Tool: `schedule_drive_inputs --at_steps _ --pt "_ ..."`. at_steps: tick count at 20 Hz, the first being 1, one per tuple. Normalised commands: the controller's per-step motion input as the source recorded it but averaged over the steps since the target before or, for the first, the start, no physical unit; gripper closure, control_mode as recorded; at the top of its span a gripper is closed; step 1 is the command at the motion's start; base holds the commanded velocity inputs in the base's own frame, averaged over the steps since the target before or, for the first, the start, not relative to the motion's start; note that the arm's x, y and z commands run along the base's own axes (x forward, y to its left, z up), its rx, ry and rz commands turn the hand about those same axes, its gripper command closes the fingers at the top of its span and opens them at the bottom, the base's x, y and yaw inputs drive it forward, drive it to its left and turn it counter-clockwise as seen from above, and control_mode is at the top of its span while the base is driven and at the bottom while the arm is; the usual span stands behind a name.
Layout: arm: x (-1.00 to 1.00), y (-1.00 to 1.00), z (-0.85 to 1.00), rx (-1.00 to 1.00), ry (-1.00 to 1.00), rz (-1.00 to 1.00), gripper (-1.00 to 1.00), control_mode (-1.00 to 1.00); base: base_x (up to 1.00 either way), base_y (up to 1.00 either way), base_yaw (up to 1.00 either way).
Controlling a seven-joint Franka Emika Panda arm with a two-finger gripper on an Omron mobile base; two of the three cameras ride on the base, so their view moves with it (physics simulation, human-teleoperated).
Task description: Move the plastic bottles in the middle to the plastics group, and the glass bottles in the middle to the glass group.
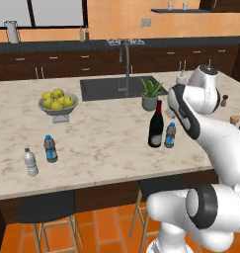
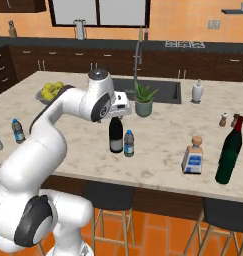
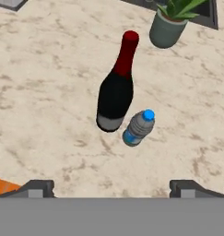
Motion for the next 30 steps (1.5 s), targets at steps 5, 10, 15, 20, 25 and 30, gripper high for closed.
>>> schedule_drive_inputs --at_steps 5,10,15,20,25,30 --pt "0.03 0.67 0.09 -0.01 0.0 -0.17 -1.0 -1.0 0.0 0.0 0.0" --pt "0.39 0.42 0.0 -0.01 0.0 -0.33 -1.0 -1.0 0.0 0.0 0.0" --pt "0.53 0.45 -0.08 -0.01 0.0 -0.45 -1.0 -1.0 0.0 0.0 0.0" --pt "0.32 0.54 -0.19 0.0 -0.12 -0.41 -1.0 -1.0 0.0 0.0 0.0" --pt "0.29 0.06 -0.52 -0.01 -0.3 -0.16 -1.0 -1.0 0.0 0.0 0.0" --pt "0.32 0.0 -0.7 0.0 -0.34 -0.09 -1.0 -1.0 0.0 0.0 0.0"
